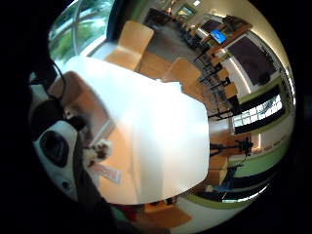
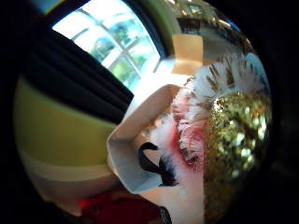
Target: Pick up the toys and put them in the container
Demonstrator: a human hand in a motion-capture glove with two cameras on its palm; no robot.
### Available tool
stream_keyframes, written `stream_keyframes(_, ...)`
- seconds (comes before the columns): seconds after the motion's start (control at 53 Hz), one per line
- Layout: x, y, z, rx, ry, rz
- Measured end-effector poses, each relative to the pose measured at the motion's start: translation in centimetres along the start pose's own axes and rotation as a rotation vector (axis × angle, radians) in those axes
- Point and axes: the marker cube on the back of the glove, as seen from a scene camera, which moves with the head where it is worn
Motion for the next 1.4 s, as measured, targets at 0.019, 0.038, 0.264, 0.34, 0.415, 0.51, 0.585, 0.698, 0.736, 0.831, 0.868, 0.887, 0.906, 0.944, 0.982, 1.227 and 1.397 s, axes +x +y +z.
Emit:
stream_keyframes(0.019, -0.5, -0.1, 0.0, -0.001, -0.001, -0.005)
stream_keyframes(0.038, -1.1, -0.1, -0.1, -0.003, -0.003, -0.011)
stream_keyframes(0.264, -6.5, -0.3, 0.3, -0.016, -0.024, -0.082)
stream_keyframes(0.34, -7.8, -0.4, 0.6, -0.024, -0.021, -0.102)
stream_keyframes(0.415, -8.5, -0.4, 0.8, -0.04, -0.023, -0.114)
stream_keyframes(0.51, -8.9, 0.0, 1.2, -0.087, -0.033, -0.133)
stream_keyframes(0.585, -9.0, 0.4, 1.5, -0.141, -0.035, -0.148)
stream_keyframes(0.698, -8.5, 1.5, 1.8, -0.253, -0.072, -0.19)
stream_keyframes(0.736, -8.3, 1.7, 1.8, -0.259, -0.076, -0.203)
stream_keyframes(0.831, -6.9, 2.8, 1.6, -0.244, -0.048, -0.217)
stream_keyframes(0.868, -6.2, 3.2, 1.6, -0.243, -0.037, -0.211)
stream_keyframes(0.887, -5.9, 3.4, 1.7, -0.245, -0.034, -0.206)
stream_keyframes(0.906, -5.6, 3.6, 1.7, -0.249, -0.031, -0.201)
stream_keyframes(0.944, -5.0, 4.1, 1.9, -0.257, -0.029, -0.192)
stream_keyframes(0.982, -4.0, 4.7, 2.1, -0.272, -0.027, -0.178)
stream_keyframes(1.227, 1.5, 9.1, 3.6, -0.314, 0.063, -0.05)
stream_keyframes(1.397, 5.8, 11.3, 4.9, -0.317, 0.031, 0.095)
